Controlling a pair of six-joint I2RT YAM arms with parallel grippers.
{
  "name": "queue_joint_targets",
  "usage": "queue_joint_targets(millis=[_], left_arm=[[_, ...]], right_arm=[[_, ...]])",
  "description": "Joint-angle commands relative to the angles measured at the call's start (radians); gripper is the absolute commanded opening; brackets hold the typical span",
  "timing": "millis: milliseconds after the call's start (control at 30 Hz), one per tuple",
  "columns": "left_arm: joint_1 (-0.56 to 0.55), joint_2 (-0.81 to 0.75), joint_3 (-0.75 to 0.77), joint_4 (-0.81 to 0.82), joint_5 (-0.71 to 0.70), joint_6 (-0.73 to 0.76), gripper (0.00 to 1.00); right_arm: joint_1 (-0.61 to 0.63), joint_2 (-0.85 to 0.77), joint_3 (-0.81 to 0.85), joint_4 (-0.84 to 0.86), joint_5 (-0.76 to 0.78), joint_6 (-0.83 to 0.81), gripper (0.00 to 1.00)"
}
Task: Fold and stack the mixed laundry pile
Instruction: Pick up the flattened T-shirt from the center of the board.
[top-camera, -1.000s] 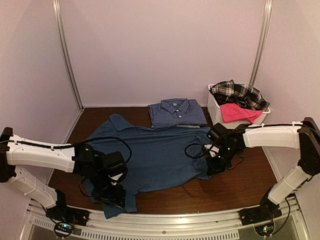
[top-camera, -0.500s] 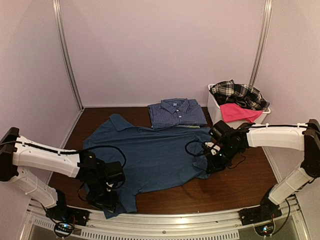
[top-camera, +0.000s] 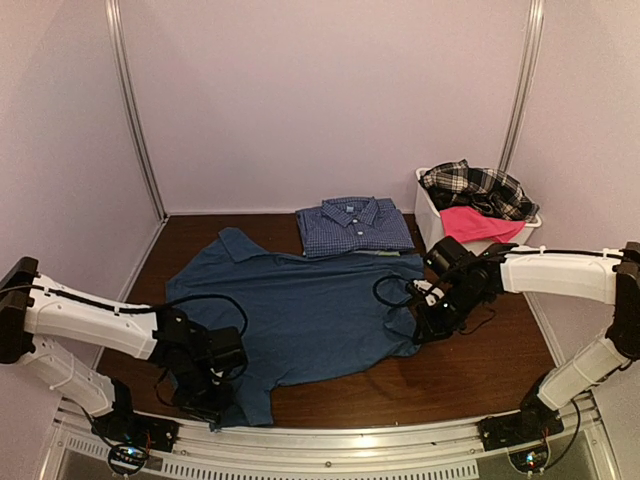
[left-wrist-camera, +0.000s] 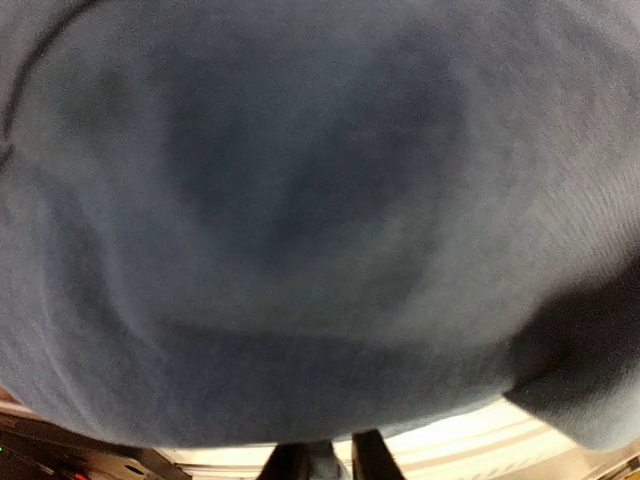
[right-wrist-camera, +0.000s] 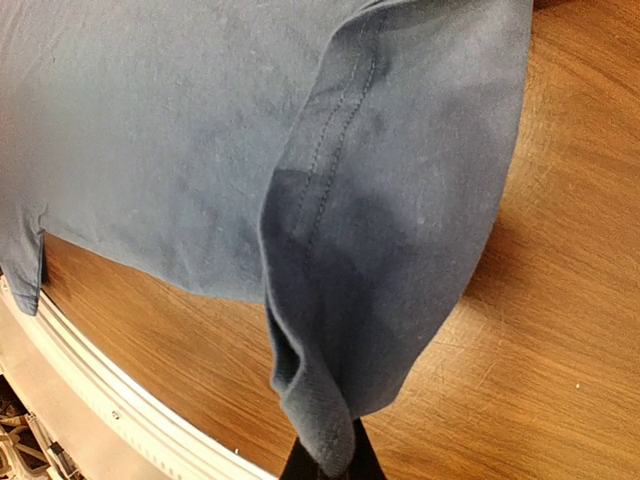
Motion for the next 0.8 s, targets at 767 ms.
queue_joint_targets(millis=[767], left_arm=[[0.034,-0.444,0.339,-0.542,-0.176,-0.208,0.0]], right_arm=[[-0.043,-0.331,-0.271,0.011,-0.185,0.202,0.09]])
